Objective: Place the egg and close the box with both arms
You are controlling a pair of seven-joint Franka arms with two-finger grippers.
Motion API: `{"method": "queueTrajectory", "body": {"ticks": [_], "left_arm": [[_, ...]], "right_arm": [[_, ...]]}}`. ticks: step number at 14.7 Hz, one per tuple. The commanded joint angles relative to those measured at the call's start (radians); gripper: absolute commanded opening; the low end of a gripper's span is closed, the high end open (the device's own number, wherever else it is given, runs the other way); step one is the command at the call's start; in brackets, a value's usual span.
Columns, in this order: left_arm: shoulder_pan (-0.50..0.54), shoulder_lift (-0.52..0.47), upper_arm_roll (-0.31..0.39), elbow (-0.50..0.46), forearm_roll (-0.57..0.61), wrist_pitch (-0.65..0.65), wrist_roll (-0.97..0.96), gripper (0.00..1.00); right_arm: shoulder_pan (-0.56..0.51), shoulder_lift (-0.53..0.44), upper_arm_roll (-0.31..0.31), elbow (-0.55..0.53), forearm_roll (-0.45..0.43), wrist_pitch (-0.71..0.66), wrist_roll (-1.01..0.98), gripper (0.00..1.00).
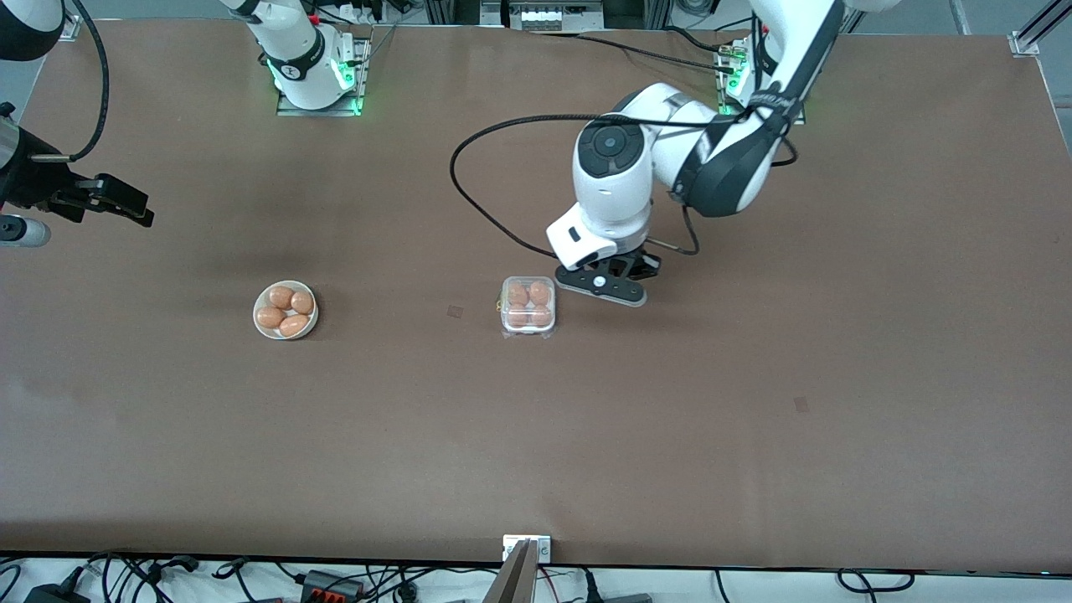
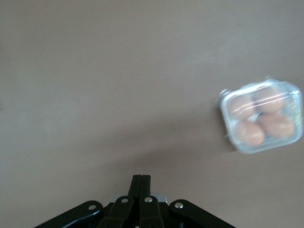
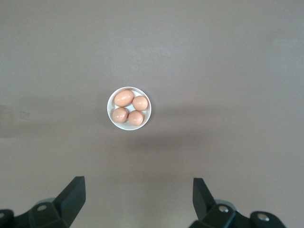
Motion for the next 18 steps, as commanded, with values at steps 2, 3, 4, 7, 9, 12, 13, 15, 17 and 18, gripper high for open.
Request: {"method": "queueTrajectory", "body": {"ticks": [2,3,4,7,9,12,13,15,17,18], "left_arm": [[0.1,-0.031,-0.006,0.094,0.023,-0.21,0.171,0.16],[0.12,-0.048,-0.005,0.096,0.022,-0.238,0.193,0.17],[0.154,-0.062,-0.006,0.096,0.02,-0.256,0.193,0.18],[0.216,-0.123,-0.006,0.095,0.01,-0.345,0.211,0.99],[0.283,-0.164,-0.009,0.09,0.006,-0.361,0.25,1.0],[0.425,-0.244,-0.009,0.02,-0.117,-0.358,0.33,1.0],[0.476,-0.275,-0.009,-0.022,-0.206,-0.342,0.359,1.0],[0.553,-0.31,-0.009,-0.062,-0.318,-0.304,0.39,1.0],[0.597,-0.388,-0.008,-0.149,-0.293,-0.184,0.388,1.0],[0.598,-0.442,-0.008,-0.212,-0.232,-0.066,0.387,1.0]], "right_arm": [[0.003,-0.007,-0.005,-0.01,-0.014,0.0,-0.014,1.0],[0.003,-0.008,-0.006,-0.01,-0.014,-0.001,-0.015,1.0],[0.003,-0.01,-0.006,-0.01,-0.014,-0.001,-0.014,1.0],[0.004,-0.011,-0.006,-0.007,-0.012,-0.001,-0.014,1.0],[0.004,-0.016,-0.006,-0.007,-0.012,-0.001,-0.014,1.0],[0.004,-0.016,-0.006,-0.006,-0.012,-0.001,-0.014,1.0],[0.004,-0.016,-0.006,-0.006,-0.012,0.0,-0.014,1.0],[0.004,-0.016,-0.006,-0.006,-0.012,0.0,-0.014,1.0],[0.004,-0.017,-0.006,-0.006,-0.012,0.0,-0.014,1.0],[0.004,-0.019,-0.006,-0.004,-0.012,0.0,-0.014,1.0]]}}
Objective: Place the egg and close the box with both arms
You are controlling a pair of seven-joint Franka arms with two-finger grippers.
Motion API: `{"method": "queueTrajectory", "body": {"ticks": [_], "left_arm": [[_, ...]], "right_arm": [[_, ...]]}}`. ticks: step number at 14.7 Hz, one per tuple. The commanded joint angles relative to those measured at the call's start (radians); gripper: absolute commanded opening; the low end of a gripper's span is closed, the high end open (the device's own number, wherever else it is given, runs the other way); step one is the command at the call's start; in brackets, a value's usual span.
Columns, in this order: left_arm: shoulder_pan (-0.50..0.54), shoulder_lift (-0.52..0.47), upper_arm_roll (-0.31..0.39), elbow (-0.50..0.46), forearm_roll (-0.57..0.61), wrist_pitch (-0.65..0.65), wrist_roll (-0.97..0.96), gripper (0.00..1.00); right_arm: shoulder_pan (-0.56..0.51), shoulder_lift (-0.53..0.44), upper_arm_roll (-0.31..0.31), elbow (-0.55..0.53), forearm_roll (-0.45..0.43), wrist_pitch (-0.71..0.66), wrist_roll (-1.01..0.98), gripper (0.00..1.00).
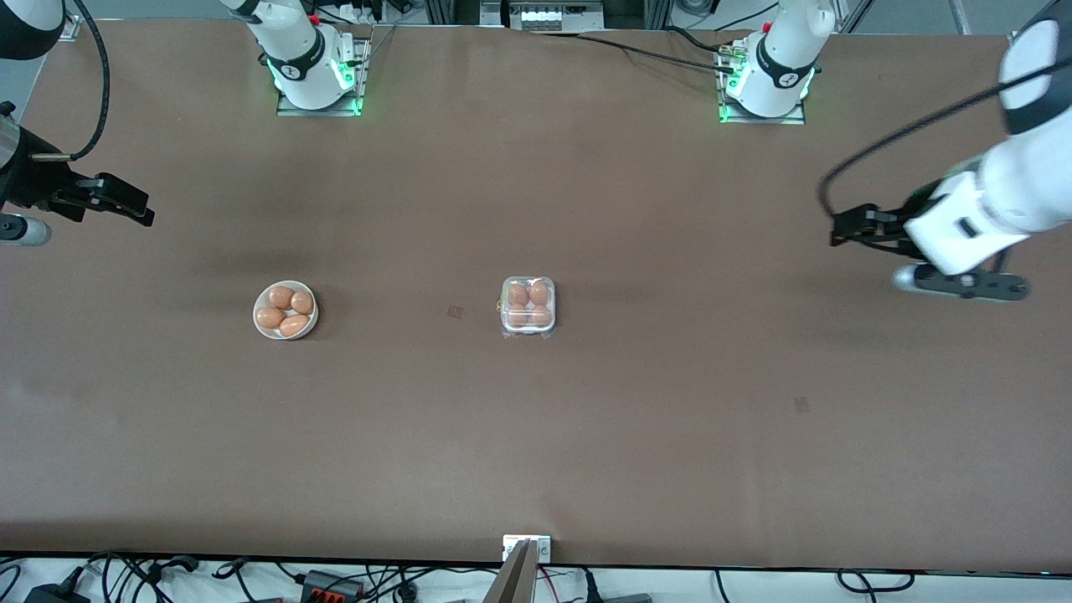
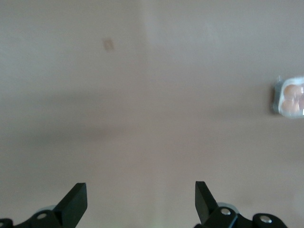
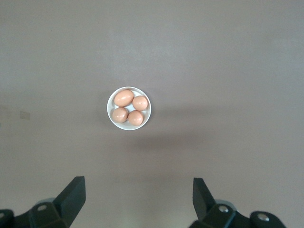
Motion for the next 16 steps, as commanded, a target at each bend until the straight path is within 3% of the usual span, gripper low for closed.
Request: {"method": "queueTrajectory", "body": {"ticks": [1,3,6,16], "left_arm": [[0.009,-0.182,-0.016,-0.211,0.098,0.183,0.006,1.0],[-0.021,-0.226,-0.006,-0.245,0.125,0.18,0.012,1.0],[-0.078,-0.249,0.094,-0.274,0.112,0.168,0.111,1.0],[-0.086,-0.264,0.091,-0.263,0.05,0.085,0.041,1.0]], "right_arm": [[0.004,-0.016,-0.004,-0.004,-0.012,0.0,-0.014,1.0],[0.004,-0.022,-0.004,-0.004,-0.012,0.006,-0.014,1.0],[0.001,-0.025,-0.007,-0.006,-0.014,0.012,-0.014,1.0],[0.006,-0.027,-0.002,-0.013,-0.008,0.001,-0.046,1.0]]}}
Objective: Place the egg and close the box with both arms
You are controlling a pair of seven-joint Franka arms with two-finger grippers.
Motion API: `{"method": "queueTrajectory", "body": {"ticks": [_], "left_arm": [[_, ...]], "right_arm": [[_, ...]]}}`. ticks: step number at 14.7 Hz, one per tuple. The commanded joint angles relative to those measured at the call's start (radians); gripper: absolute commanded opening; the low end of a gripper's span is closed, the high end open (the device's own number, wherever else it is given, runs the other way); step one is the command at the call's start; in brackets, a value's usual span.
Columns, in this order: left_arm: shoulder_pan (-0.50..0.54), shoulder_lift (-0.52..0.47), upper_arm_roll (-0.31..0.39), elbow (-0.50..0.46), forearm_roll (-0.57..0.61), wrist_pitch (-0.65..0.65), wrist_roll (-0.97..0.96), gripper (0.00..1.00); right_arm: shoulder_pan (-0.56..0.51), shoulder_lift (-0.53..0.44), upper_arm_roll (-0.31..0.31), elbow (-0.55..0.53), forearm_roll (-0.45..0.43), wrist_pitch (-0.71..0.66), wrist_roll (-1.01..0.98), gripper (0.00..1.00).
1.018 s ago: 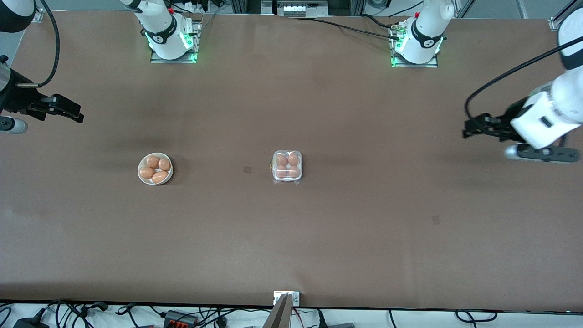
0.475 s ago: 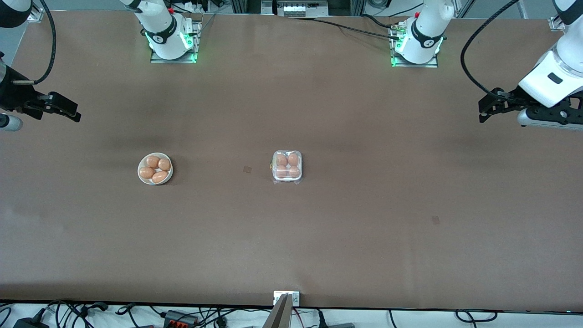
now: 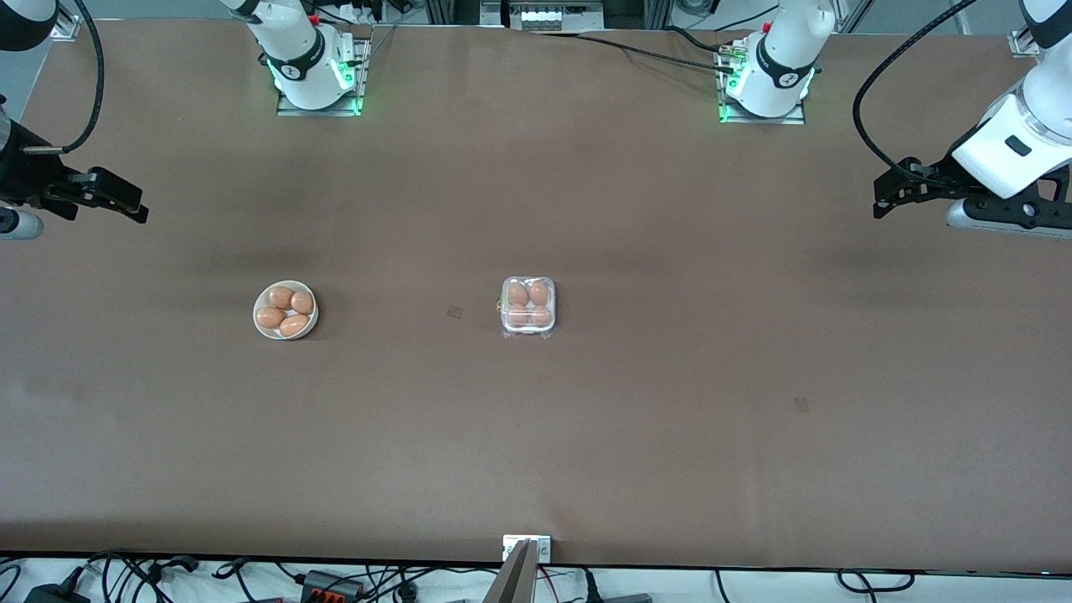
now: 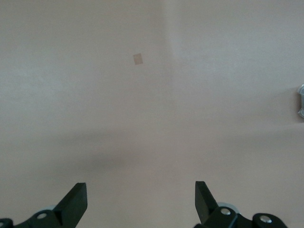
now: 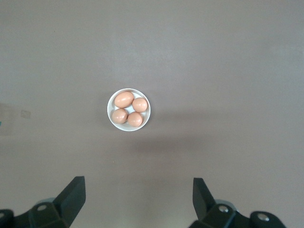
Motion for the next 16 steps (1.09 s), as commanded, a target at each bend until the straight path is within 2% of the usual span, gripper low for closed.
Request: {"method": "queueTrajectory", "body": {"ticks": [1,4,16], "left_arm": [[-0.018,-0.028,0.003,-0.006,-0.01,-0.028,-0.021,1.0],[-0.02,-0.002,0.0,0.043,-0.012,-0.064,-0.022,1.0],[-0.021,0.0,-0.003,0.051,-0.009,-0.067,-0.016,1.0]], "right_arm": [[0.005,-0.015,0.002,-0.014,-0.008,-0.002,-0.016,1.0],[0.003,-0.02,0.001,-0.014,-0.008,-0.003,-0.016,1.0],[0.002,-0.032,-0.002,-0.017,-0.008,0.001,-0.016,1.0]]}}
